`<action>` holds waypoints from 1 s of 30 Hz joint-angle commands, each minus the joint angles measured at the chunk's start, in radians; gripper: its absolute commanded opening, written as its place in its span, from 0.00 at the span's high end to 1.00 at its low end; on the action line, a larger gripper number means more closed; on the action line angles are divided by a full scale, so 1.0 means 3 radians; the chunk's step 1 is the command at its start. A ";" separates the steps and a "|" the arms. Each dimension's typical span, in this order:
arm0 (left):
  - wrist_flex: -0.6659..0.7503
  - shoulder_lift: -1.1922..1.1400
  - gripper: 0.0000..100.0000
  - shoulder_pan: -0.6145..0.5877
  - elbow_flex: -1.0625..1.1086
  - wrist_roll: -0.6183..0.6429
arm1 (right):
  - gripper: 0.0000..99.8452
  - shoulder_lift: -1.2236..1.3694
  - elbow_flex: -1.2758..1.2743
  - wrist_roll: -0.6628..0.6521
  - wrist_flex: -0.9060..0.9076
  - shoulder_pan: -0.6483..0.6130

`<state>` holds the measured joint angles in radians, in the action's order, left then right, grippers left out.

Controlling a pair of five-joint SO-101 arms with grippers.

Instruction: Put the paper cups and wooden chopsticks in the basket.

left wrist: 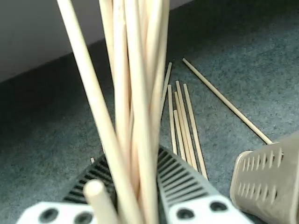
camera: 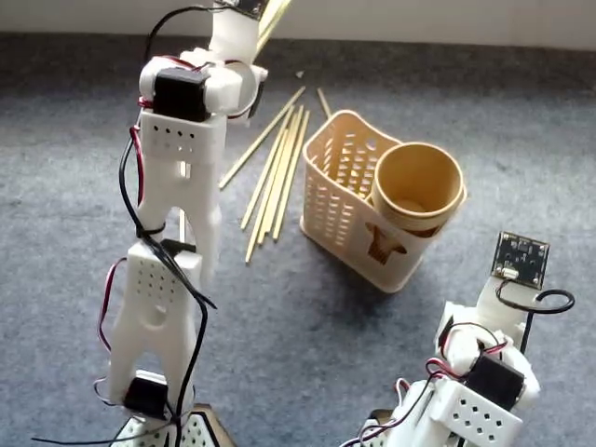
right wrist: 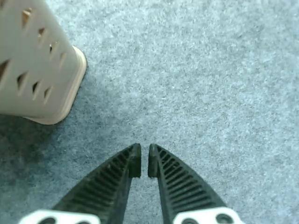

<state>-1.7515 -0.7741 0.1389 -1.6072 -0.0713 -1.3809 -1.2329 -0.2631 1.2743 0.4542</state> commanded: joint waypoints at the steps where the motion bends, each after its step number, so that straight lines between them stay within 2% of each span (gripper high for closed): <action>1: -0.0005 0.0315 1.00 0.0187 -0.0166 0.0036 | 0.95 -0.0028 0.0008 -0.0015 -0.0054 -0.0028; 11: 0.0061 0.0340 1.00 0.0545 -0.0182 0.0184 | 0.95 -0.0028 -0.0003 -0.0015 -0.0043 -0.0028; 19: 0.0798 0.0176 1.00 0.0555 -0.0187 0.0266 | 0.95 -0.0028 -0.0003 -0.0015 -0.0038 -0.0028; 30: 0.1662 0.0095 1.00 0.0939 -0.0182 0.0261 | 0.95 -0.0028 -0.0003 -0.0015 -0.0038 -0.0028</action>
<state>-1.3172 -0.7710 0.3936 -1.6164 -0.0008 -1.3809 -1.2390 -0.2631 1.2743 0.4542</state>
